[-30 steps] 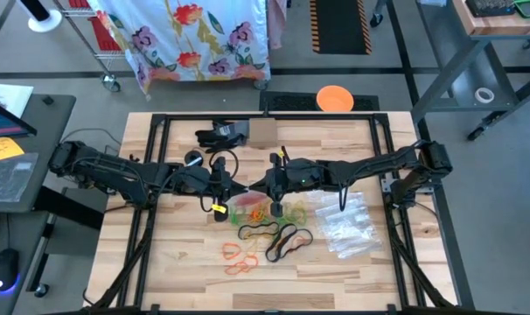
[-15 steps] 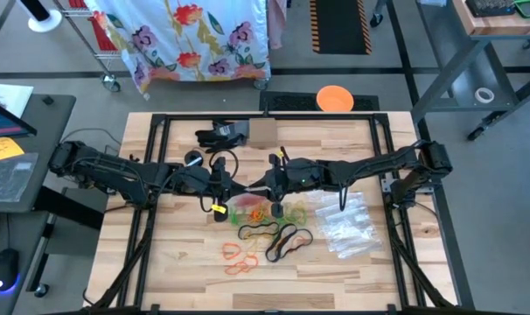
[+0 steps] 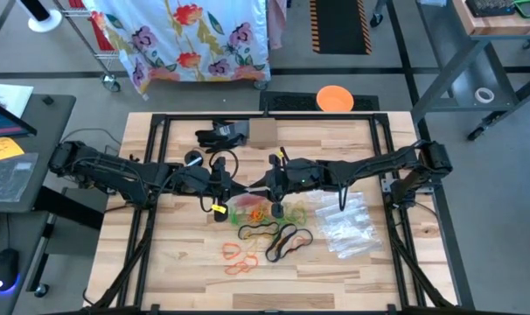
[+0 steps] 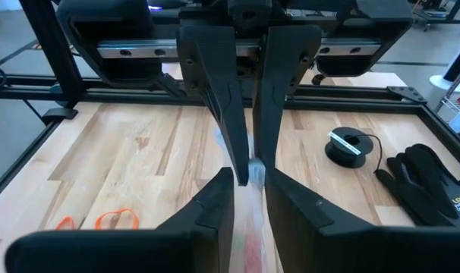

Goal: Sort rubber bands
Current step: Close the transparent zip bag

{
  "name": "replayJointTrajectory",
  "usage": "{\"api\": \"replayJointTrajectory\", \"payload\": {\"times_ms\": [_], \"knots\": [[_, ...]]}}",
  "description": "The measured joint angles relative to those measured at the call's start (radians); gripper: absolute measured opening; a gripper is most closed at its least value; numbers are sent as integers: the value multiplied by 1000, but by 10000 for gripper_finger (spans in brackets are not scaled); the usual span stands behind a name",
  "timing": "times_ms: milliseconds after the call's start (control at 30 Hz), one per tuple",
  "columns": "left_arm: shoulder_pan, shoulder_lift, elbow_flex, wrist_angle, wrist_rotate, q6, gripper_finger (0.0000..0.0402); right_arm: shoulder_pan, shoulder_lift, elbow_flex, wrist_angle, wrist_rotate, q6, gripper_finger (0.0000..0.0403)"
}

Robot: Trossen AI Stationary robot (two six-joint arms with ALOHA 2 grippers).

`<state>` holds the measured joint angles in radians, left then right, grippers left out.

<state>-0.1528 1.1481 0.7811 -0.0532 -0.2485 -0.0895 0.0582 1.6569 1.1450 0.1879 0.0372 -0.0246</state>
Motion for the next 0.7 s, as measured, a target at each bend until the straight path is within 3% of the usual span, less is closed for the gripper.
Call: {"api": "replayJointTrajectory", "payload": {"times_ms": [267, 500, 700], "knots": [[0, 0, 0, 0, -1, 0, 9, 0, 0, 0, 0, 0, -3, 60], [0, 0, 0, 0, -1, 0, 9, -1, 0, 0, 0, 7, -13, 7], [0, 0, 0, -2, -3, 0, 9, -1, 0, 0, 0, 10, -28, 1]]}}
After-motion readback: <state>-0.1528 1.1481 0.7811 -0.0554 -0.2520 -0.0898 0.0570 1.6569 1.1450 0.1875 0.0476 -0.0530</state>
